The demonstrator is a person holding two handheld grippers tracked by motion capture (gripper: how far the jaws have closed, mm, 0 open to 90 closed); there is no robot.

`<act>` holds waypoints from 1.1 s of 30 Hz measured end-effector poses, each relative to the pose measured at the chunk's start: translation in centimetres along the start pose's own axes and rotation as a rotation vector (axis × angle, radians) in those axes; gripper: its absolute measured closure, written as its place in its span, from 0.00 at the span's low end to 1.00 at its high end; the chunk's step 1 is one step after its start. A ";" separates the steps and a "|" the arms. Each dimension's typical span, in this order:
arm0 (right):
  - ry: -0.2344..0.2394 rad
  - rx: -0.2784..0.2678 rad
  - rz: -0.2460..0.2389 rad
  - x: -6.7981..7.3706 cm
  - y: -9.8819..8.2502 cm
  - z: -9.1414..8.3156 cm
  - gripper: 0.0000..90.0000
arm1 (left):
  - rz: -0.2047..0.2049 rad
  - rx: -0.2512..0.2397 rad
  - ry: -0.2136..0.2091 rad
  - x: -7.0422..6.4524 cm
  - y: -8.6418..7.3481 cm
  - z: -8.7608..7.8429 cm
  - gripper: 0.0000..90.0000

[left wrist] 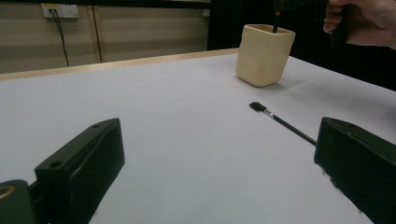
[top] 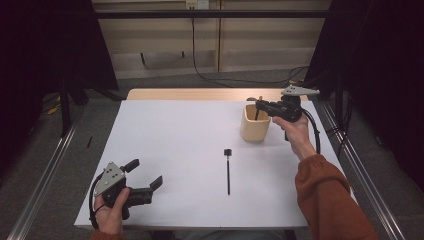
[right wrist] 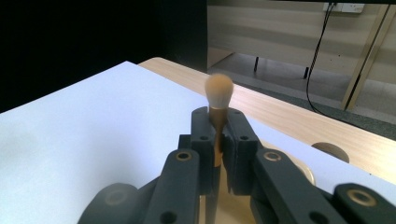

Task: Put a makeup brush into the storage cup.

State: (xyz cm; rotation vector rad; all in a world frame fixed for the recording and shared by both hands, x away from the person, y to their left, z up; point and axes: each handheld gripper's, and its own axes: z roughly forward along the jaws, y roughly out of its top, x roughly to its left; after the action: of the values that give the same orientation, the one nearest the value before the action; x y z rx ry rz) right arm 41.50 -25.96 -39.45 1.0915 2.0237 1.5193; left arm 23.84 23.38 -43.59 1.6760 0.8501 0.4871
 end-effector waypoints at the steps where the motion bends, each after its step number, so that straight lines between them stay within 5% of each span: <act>1: 0.000 0.006 -0.002 0.0 -0.2 0.1 0.92 | 0.001 -0.001 -0.001 0.0 0.0 0.0 0.02; 5: 0.001 0.006 0.017 -0.2 -0.7 0.2 0.85 | 0.001 -0.001 0.000 0.0 0.0 0.0 0.02; 9: -0.020 -0.002 0.027 -0.2 -0.8 0.2 0.51 | 0.004 0.000 -0.002 0.0 0.0 0.0 0.02; 14: -0.058 -0.013 0.024 -0.3 -0.7 0.1 0.25 | 0.002 0.001 -0.001 0.0 0.0 0.0 0.02; 18: -0.072 -0.019 0.033 -0.4 -0.8 -0.2 0.14 | 0.003 -0.001 -0.001 0.0 0.0 0.0 0.02; 33: -0.078 -0.049 0.033 -0.5 -1.4 -1.4 0.03 | 0.008 0.000 -0.006 0.0 0.1 -0.1 0.02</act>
State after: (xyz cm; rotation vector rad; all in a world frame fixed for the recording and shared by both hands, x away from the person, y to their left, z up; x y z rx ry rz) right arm 40.39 -27.38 -40.35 1.1526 1.9163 1.5103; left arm 23.82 23.43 -43.51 1.6804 0.8389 0.4873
